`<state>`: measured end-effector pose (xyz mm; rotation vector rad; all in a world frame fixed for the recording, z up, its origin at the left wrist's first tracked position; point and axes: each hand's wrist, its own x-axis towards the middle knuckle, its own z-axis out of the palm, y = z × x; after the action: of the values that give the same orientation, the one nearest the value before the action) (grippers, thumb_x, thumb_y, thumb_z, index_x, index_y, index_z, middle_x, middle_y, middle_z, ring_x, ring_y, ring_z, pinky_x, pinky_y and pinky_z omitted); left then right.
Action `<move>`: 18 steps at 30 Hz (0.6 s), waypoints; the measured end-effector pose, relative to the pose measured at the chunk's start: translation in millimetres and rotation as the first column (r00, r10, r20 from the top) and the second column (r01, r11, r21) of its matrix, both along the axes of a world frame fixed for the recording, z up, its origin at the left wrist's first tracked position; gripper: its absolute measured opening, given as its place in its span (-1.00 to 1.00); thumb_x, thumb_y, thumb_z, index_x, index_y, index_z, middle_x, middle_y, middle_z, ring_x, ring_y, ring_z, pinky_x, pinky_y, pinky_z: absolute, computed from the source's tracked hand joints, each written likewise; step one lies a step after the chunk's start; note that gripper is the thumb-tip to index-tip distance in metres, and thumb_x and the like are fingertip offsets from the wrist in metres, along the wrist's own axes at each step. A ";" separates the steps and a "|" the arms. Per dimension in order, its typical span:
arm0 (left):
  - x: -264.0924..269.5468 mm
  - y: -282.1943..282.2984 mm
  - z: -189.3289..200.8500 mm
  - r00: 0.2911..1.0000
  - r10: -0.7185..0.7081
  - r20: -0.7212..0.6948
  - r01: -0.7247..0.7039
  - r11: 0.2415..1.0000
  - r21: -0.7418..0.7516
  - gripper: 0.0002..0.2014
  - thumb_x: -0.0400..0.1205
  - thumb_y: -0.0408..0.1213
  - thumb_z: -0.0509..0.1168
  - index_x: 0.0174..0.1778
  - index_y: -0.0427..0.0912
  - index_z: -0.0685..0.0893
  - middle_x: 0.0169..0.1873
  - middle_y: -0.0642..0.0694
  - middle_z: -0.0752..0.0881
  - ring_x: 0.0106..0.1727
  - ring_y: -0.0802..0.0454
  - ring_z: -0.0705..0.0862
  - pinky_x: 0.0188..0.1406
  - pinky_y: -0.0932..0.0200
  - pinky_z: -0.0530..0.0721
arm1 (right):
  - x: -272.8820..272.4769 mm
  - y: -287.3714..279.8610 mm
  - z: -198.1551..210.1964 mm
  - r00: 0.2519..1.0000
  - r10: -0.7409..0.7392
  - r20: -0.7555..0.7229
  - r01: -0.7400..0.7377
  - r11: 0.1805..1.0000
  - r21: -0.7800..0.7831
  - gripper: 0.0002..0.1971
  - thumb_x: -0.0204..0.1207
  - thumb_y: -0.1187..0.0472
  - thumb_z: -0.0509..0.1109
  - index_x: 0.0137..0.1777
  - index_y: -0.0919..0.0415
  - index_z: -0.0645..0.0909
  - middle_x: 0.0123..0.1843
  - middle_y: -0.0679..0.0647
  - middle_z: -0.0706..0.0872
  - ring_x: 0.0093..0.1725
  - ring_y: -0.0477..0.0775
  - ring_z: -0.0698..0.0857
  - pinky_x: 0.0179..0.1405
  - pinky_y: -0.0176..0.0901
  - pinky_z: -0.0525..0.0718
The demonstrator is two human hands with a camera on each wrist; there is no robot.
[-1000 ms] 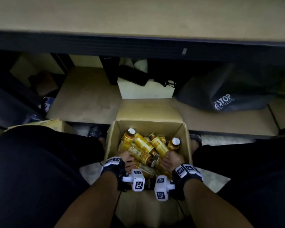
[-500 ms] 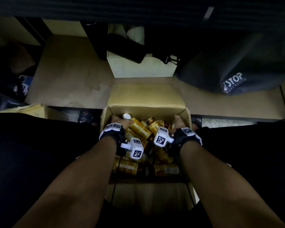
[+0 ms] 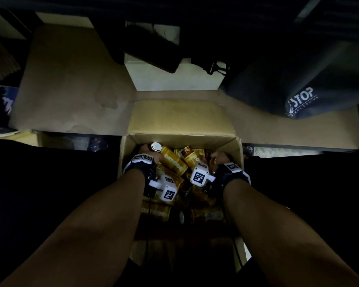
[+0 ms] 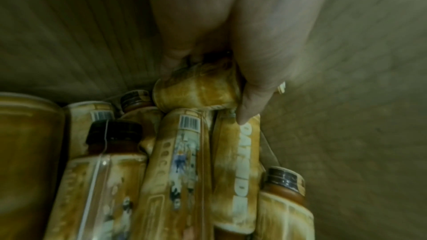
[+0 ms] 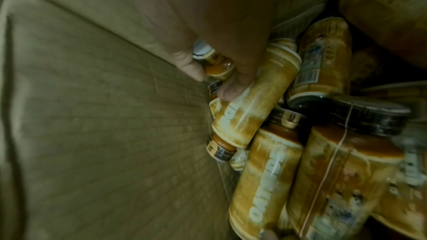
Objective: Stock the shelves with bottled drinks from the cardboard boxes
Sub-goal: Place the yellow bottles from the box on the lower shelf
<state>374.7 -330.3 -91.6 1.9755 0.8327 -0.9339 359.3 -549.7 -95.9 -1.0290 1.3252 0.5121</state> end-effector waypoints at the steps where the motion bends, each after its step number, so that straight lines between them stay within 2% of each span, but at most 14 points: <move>1: -1.7 -0.3 0.2 1.000 0.003 0.009 -0.003 1.000 0.001 -0.49 0.50 -0.33 0.47 0.37 -0.29 0.52 0.26 -0.22 0.63 0.17 -0.18 0.60 0.07 0.07 0.51 | -1.8 1.7 0.2 0.999 0.031 -0.017 -0.031 0.999 -0.016 -0.73 0.73 0.29 0.05 -0.24 0.20 0.36 -0.18 0.06 0.45 -0.32 -0.03 0.44 -0.37 -0.26 0.47; 3: -4.2 1.0 -0.2 1.000 0.009 0.023 -0.009 1.000 0.002 -0.39 0.45 -0.30 0.51 0.41 -0.23 0.45 0.33 -0.21 0.59 0.27 -0.24 0.59 0.18 0.00 0.55 | -7.0 5.1 5.2 1.000 0.010 -0.023 -0.009 1.000 0.017 -0.81 0.66 0.33 0.09 -0.20 0.27 0.41 -0.21 0.15 0.50 -0.30 0.06 0.51 -0.32 -0.25 0.49; 4: -6.3 2.0 -0.3 1.000 0.010 0.018 -0.010 1.000 -0.005 -0.35 0.44 -0.29 0.51 0.43 -0.21 0.42 0.32 -0.19 0.59 0.26 -0.23 0.59 0.18 -0.01 0.56 | -8.4 8.5 8.0 1.000 0.009 -0.023 -0.009 1.000 0.007 -0.85 0.62 0.34 0.10 -0.19 0.30 0.42 -0.21 0.18 0.51 -0.30 0.11 0.53 -0.30 -0.22 0.50; 8: -20.1 2.2 6.1 0.996 -0.023 0.083 0.025 0.999 -0.025 -0.40 0.44 -0.34 0.51 0.37 -0.18 0.43 0.17 -0.12 0.63 0.06 -0.12 0.59 0.01 0.10 0.53 | -17.2 15.5 15.8 1.000 0.013 -0.008 -0.013 1.000 -0.024 -0.82 0.58 0.37 0.11 -0.27 0.25 0.40 -0.29 0.14 0.46 -0.37 0.10 0.49 -0.41 -0.12 0.49; 11: -29.3 -1.6 13.8 0.982 -0.071 0.176 0.071 0.997 0.010 -0.48 0.45 -0.31 0.52 0.28 -0.18 0.48 0.14 -0.11 0.65 0.14 -0.11 0.62 0.05 0.12 0.55 | -28.0 19.9 17.3 0.995 0.047 0.087 -0.041 0.997 -0.061 -0.81 0.58 0.38 0.21 -0.26 0.16 0.44 -0.22 0.06 0.53 -0.31 -0.03 0.57 -0.30 -0.19 0.60; 14: -38.6 -7.3 23.1 0.952 -0.104 0.287 0.108 0.994 0.000 -0.54 0.45 -0.29 0.54 0.21 -0.20 0.52 0.08 -0.10 0.67 0.09 -0.05 0.61 0.04 0.15 0.54 | -41.3 25.8 31.0 0.988 -0.021 0.155 0.039 0.993 -0.115 -0.87 0.46 0.45 0.30 -0.26 0.25 0.52 -0.29 0.12 0.56 -0.39 0.03 0.56 -0.43 -0.25 0.58; 15: -41.7 -9.0 24.9 0.940 -0.106 0.323 0.115 0.993 -0.008 -0.54 0.44 -0.28 0.55 0.20 -0.20 0.53 0.08 -0.11 0.69 0.11 -0.08 0.63 0.06 0.13 0.57 | -44.8 28.7 40.4 0.982 -0.024 0.186 0.051 0.989 -0.142 -0.90 0.46 0.43 0.33 -0.23 0.27 0.57 -0.29 0.12 0.57 -0.34 0.05 0.57 -0.43 -0.33 0.54; 16: -44.5 -10.3 27.5 0.930 -0.111 0.351 0.124 0.992 -0.016 -0.53 0.43 -0.27 0.56 0.19 -0.19 0.53 0.09 -0.13 0.70 0.13 -0.10 0.64 0.11 0.09 0.60 | -47.9 30.4 47.8 0.975 -0.009 0.222 0.037 0.992 -0.123 -0.93 0.49 0.41 0.35 -0.17 0.26 0.61 -0.24 0.11 0.60 -0.25 0.04 0.60 -0.44 -0.44 0.51; 17: -47.1 -11.5 31.1 0.921 -0.113 0.373 0.132 0.991 -0.025 -0.53 0.43 -0.26 0.57 0.19 -0.18 0.53 0.09 -0.14 0.71 0.15 -0.12 0.65 0.16 0.04 0.62 | -53.4 30.5 48.8 0.969 -0.056 0.239 0.075 0.995 -0.069 -0.92 0.50 0.43 0.35 -0.11 0.27 0.63 -0.20 0.12 0.61 -0.17 0.04 0.63 -0.48 -0.49 0.52; 18: -49.5 -12.1 33.8 0.914 -0.112 0.390 0.137 0.990 -0.037 -0.53 0.43 -0.25 0.57 0.18 -0.17 0.53 0.09 -0.14 0.71 0.15 -0.12 0.65 0.19 0.01 0.62 | -58.7 32.0 55.8 0.964 -0.092 0.248 0.099 0.995 -0.018 -0.88 0.47 0.50 0.34 -0.07 0.32 0.63 -0.20 0.15 0.62 -0.17 0.08 0.64 -0.48 -0.42 0.60</move>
<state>325.3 -342.4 -57.8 2.0815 0.4511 -0.5970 300.6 -517.7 -40.1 -1.0135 1.1567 0.2810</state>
